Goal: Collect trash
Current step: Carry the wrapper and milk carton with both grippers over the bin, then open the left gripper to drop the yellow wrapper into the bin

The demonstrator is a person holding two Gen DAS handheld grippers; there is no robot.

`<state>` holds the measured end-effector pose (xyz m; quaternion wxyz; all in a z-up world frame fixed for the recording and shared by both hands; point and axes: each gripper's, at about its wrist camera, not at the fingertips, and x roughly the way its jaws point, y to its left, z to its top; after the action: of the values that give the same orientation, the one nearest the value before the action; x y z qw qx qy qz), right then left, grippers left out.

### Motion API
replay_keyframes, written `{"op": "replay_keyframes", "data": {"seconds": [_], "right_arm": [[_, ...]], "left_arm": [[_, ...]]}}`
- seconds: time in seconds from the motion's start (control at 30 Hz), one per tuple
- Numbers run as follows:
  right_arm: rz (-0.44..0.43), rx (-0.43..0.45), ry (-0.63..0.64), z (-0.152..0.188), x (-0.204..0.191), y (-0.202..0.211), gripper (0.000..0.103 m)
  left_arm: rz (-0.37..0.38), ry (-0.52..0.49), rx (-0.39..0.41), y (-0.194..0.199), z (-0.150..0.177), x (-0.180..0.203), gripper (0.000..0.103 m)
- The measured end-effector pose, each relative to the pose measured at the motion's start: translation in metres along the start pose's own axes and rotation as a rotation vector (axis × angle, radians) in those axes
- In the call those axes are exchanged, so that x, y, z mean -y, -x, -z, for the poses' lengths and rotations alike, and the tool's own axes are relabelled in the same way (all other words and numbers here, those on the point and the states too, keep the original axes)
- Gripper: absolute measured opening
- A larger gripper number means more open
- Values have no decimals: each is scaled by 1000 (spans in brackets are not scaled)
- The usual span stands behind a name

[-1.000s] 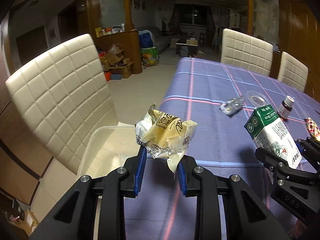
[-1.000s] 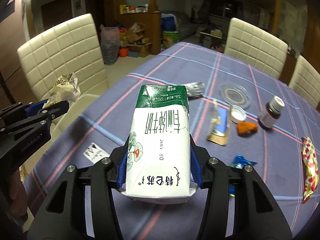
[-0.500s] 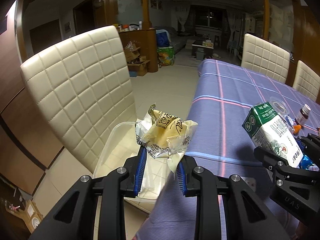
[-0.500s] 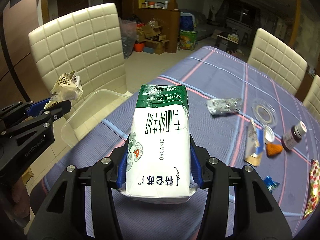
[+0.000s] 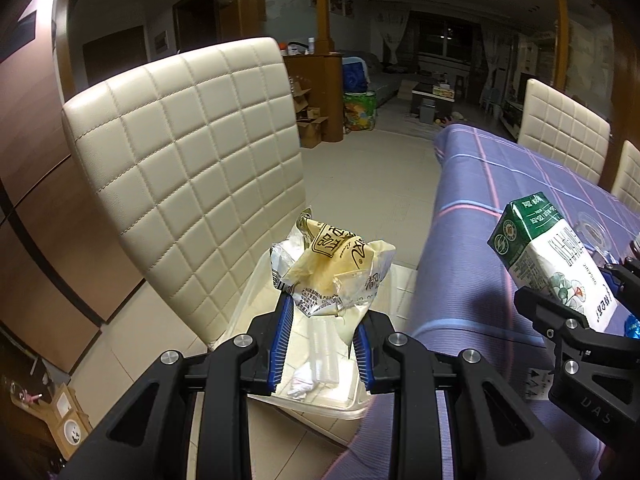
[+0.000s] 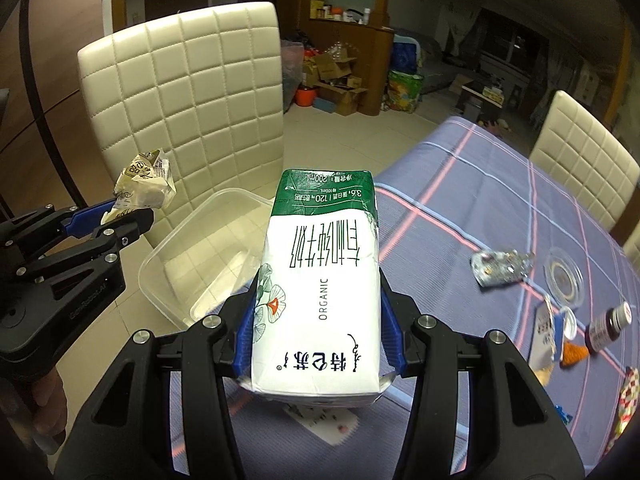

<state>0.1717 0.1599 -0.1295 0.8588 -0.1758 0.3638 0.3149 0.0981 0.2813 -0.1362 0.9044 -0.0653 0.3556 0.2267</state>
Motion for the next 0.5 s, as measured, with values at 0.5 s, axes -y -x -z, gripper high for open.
{"op": "replay_keyframes", "data": {"seconds": [0.5], "right_arm": [[-26,3,52,-25,-21,-25,52]], "left_arm": [[-54,63,-17,-24,-8,-36,28]]}}
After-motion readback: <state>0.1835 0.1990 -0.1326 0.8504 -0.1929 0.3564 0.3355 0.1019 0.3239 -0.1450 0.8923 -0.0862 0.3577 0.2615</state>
